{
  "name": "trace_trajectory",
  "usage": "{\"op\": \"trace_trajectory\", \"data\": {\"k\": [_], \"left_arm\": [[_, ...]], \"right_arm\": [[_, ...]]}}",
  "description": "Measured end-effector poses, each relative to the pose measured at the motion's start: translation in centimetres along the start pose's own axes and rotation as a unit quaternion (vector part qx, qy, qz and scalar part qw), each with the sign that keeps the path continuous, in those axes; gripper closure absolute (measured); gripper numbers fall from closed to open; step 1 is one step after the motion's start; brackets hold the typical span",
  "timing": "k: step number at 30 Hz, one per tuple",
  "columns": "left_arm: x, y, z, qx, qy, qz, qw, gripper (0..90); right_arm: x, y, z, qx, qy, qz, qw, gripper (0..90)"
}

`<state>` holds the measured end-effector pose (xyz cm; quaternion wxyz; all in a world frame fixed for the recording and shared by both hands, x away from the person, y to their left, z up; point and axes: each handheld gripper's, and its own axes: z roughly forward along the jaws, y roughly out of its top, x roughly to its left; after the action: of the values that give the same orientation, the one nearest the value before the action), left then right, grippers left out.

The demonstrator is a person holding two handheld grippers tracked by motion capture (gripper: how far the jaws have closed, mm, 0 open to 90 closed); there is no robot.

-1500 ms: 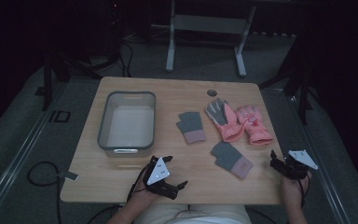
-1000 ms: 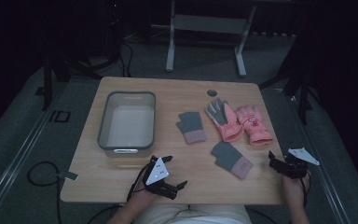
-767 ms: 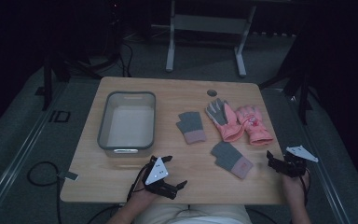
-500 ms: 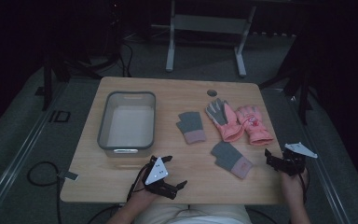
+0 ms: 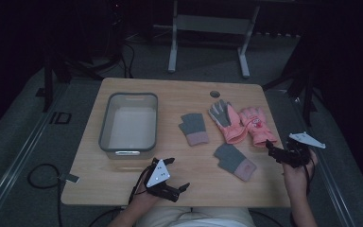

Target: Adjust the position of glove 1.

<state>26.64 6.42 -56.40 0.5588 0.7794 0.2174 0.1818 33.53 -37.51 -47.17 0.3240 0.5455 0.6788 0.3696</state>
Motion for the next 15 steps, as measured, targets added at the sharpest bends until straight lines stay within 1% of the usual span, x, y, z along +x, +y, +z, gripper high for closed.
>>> {"op": "trace_trajectory", "data": {"k": [5, 7, 8, 9, 10, 12, 13, 14, 15], "left_arm": [[0.0, 0.0, 0.0, -0.001, -0.001, 0.000, 1.0000, 0.0], [0.0, 0.0, 0.0, 0.000, -0.001, -0.001, 1.0000, 0.0], [0.0, 0.0, 0.0, -0.001, -0.002, -0.002, 1.0000, 0.0], [0.0, 0.0, 0.0, -0.001, -0.002, -0.002, 1.0000, 0.0], [0.1, 0.0, 0.0, -0.001, -0.003, -0.003, 1.0000, 0.0], [0.1, 0.0, 0.0, -0.002, -0.002, -0.003, 1.0000, 0.0], [0.1, 0.0, 0.0, -0.002, -0.002, -0.003, 1.0000, 0.0], [0.1, 0.0, 0.0, -0.001, -0.003, -0.002, 1.0000, 0.0], [0.1, 0.0, 0.0, -0.001, -0.003, -0.002, 1.0000, 0.0]], "right_arm": [[0.5, 1.6, -0.1, -0.005, 0.006, -0.023, 0.9997, 12.9], [0.7, 1.9, 0.0, -0.004, 0.007, -0.023, 0.9997, 12.2], [1.1, 2.6, 0.1, -0.008, 0.011, -0.019, 0.9997, 11.4], [1.1, 2.6, 0.1, -0.008, 0.011, -0.019, 0.9997, 11.4], [1.4, 3.1, 0.2, -0.008, 0.030, -0.018, 0.9994, 11.1], [1.6, 3.3, 0.2, -0.011, 0.034, -0.018, 0.9992, 11.1], [1.9, 3.5, 0.3, -0.012, 0.037, -0.023, 0.9990, 11.1], [2.5, 3.9, 0.5, -0.013, 0.048, -0.024, 0.9985, 11.0], [2.5, 3.9, 0.5, -0.013, 0.048, -0.024, 0.9985, 11.0]]}}
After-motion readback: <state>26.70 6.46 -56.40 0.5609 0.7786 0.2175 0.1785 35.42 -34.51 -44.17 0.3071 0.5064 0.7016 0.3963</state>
